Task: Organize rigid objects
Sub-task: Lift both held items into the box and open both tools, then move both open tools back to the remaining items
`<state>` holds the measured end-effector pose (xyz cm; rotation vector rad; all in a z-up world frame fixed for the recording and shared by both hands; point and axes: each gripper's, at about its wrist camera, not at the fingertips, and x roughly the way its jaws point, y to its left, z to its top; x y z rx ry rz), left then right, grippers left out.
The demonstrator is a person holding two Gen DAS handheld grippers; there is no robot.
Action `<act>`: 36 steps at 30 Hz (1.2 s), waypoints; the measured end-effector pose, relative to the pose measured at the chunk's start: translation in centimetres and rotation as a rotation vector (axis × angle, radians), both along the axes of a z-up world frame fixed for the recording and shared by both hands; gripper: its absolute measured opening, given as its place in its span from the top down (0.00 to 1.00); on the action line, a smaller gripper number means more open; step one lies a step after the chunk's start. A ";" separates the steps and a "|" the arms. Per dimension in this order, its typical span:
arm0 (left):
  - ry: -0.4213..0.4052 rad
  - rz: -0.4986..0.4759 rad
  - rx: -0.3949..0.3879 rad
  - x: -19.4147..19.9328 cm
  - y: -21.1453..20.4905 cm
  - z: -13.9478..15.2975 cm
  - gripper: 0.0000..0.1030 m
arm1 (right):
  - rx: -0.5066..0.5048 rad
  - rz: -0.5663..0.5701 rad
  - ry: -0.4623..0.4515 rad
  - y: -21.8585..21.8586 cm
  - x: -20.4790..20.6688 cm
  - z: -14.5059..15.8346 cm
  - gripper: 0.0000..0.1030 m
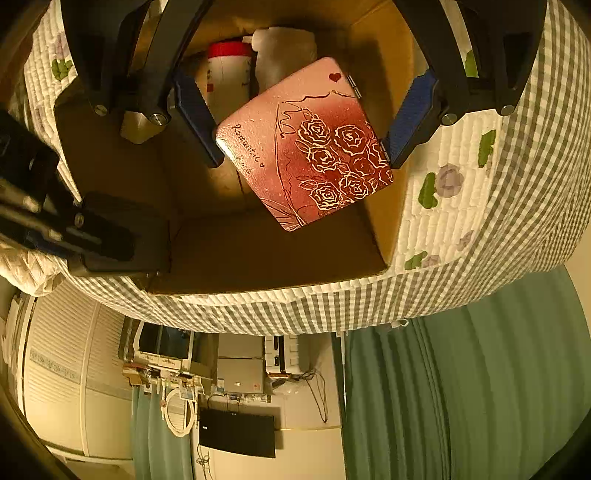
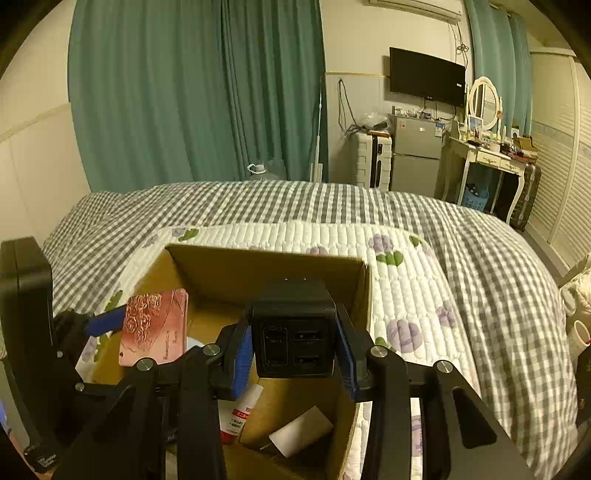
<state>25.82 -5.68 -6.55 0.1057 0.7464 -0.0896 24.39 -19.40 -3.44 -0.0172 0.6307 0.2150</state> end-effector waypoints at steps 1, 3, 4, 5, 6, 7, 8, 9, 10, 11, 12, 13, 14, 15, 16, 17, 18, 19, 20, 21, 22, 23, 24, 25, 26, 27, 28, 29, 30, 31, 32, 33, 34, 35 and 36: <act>0.008 -0.003 -0.002 0.2 -0.1 0.0 0.13 | 0.002 0.001 0.004 -0.1 0.1 -0.3 0.63; 0.005 0.001 0.002 0.2 -0.1 0.0 0.12 | 0.003 -0.001 0.008 -0.4 0.0 -0.5 0.63; -0.006 0.002 0.009 0.0 -0.2 0.4 0.12 | 0.005 -0.005 0.009 -0.6 0.1 -0.5 0.63; -0.010 0.003 0.012 -0.1 -0.2 0.6 0.12 | 0.009 -0.009 0.009 -0.9 0.1 -0.5 0.63; -0.013 0.003 0.014 -0.2 -0.3 0.9 0.12 | 0.015 -0.013 0.011 -1.1 0.2 -0.4 0.63; -0.016 0.001 0.013 -0.5 -0.3 1.3 0.12 | 0.022 -0.017 0.013 -1.4 0.2 -0.3 0.63; -0.019 0.000 0.013 -0.6 -0.3 1.7 0.12 | 0.029 -0.021 0.017 -1.7 0.2 -0.2 0.63; -0.023 0.003 0.014 -0.8 -0.3 1.9 0.12 | 0.034 -0.024 0.018 -1.9 0.2 -0.1 0.63; -0.027 0.006 0.015 -1.0 -0.2 2.2 0.11 | 0.034 -0.026 0.018 -1.9 0.1 0.0 0.63; -0.028 0.008 0.013 -1.1 -0.1 2.4 0.11 | 0.030 -0.025 0.015 -2.0 0.0 0.1 0.63; -0.029 0.008 0.009 -1.3 0.0 2.7 0.11 | 0.027 -0.023 0.012 -1.9 0.0 0.2 0.63; -0.030 0.011 0.007 -1.4 0.1 2.8 0.11 | 0.023 -0.021 0.010 -1.8 0.0 0.3 0.63; -0.033 0.015 0.007 -1.4 0.2 2.9 0.11 | 0.021 -0.018 0.007 -1.7 0.0 0.3 0.63; -0.036 0.018 0.007 -1.4 0.4 3.0 0.11 | 0.021 -0.016 0.007 -1.6 0.0 0.4 0.63; -0.041 0.022 0.004 -1.6 0.6 3.2 0.11 | 0.021 -0.012 0.006 -1.3 0.2 0.3 0.63; -0.044 0.027 0.002 -1.6 0.8 3.2 0.11 | 0.020 -0.006 0.005 -1.1 0.5 0.2 0.63; -0.046 0.033 -0.001 -1.6 0.9 3.3 0.11 | 0.016 -0.001 0.003 -0.8 0.8 0.1 0.63; -0.043 0.036 -0.007 -1.7 1.1 3.2 0.11 | 0.009 0.005 0.002 -0.5 1.1 -0.1 0.63; -0.039 0.033 -0.013 -1.7 1.2 3.2 0.11 | 0.005 0.005 0.005 -0.3 1.5 -0.3 0.63; -0.037 0.031 -0.014 -1.7 1.2 3.1 0.11 | 0.003 0.005 0.011 0.0 1.9 -0.6 0.63; -0.039 0.030 -0.010 -1.9 1.2 3.1 0.11 | 0.002 0.002 0.014 0.1 2.1 -0.7 0.63; -0.040 0.030 -0.008 -2.0 1.3 3.1 0.11 | -0.007 -0.007 0.016 0.2 2.4 -0.8 0.59; -0.041 0.031 -0.006 -2.1 1.3 3.1 0.11 | -0.014 -0.014 0.009 0.2 2.4 -0.7 0.51; -0.043 0.031 -0.007 -2.4 1.4 3.3 0.11 | -0.009 -0.022 -0.006 0.0 2.1 -0.2 0.32; -0.044 0.032 -0.009 -2.7 1.5 3.4 0.11 | 0.005 -0.021 -0.018 -0.2 1.8 0.3 0.29; -0.046 0.033 -0.012 -3.0 1.5 3.7 0.11 | 0.010 -0.019 -0.020 -0.4 1.5 0.7 0.29; -0.048 0.037 -0.019 -3.4 1.7 4.1 0.11 | 0.002 -0.024 -0.019 -0.6 1.1 1.4 0.29; -0.048 0.040 -0.021 -3.8 1.8 4.4 0.11 | -0.008 -0.029 -0.019 -0.7 0.8 1.9 0.29; -0.049 0.044 -0.023 -4.1 1.9 4.8 0.11 | -0.022 -0.037 -0.021 -0.9 0.2 2.6 0.29; -0.052 0.044 -0.025 -4.8 2.1 5.4 0.11 | -0.028 -0.043 -0.022 -1.2 -0.3 3.1 0.29; -0.056 0.045 -0.026 -5.4 2.1 5.9 0.11 | -0.033 -0.047 -0.018 -1.5 -1.0 3.7 0.29; -0.059 0.046 -0.026 -6.0 2.2 6.3 0.11 | -0.034 -0.053 -0.017 -1.8 -1.9 4.4 0.29; -0.056 0.046 -0.028 -6.9 2.3 6.8 0.11 | -0.033 -0.056 -0.016 -2.0 -2.6 4.8 0.29; -0.052 0.043 -0.032 -7.5 2.3 7.1 0.11 | -0.036 -0.055 -0.011 -2.3 -3.7 5.3 0.29; -0.048 0.041 -0.036 -8.2 2.5 7.3 0.11 | -0.046 -0.057 -0.008 -2.4 -4.7 5.7 0.29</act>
